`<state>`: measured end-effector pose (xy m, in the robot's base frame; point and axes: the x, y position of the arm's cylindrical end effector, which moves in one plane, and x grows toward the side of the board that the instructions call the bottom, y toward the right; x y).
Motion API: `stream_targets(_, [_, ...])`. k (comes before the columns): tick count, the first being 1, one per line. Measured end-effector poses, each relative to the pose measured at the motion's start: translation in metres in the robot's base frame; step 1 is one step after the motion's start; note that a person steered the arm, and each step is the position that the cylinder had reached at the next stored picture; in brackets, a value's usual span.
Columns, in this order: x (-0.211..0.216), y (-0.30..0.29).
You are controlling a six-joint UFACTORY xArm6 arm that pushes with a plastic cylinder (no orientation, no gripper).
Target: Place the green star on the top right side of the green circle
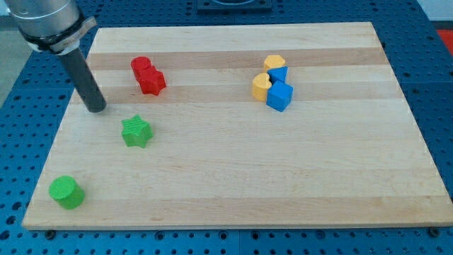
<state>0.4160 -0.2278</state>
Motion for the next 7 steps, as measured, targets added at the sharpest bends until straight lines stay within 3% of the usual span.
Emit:
stream_targets(1, [0.000,0.066])
stream_targets(3, [0.000,0.118])
stream_targets(7, [0.043,0.084])
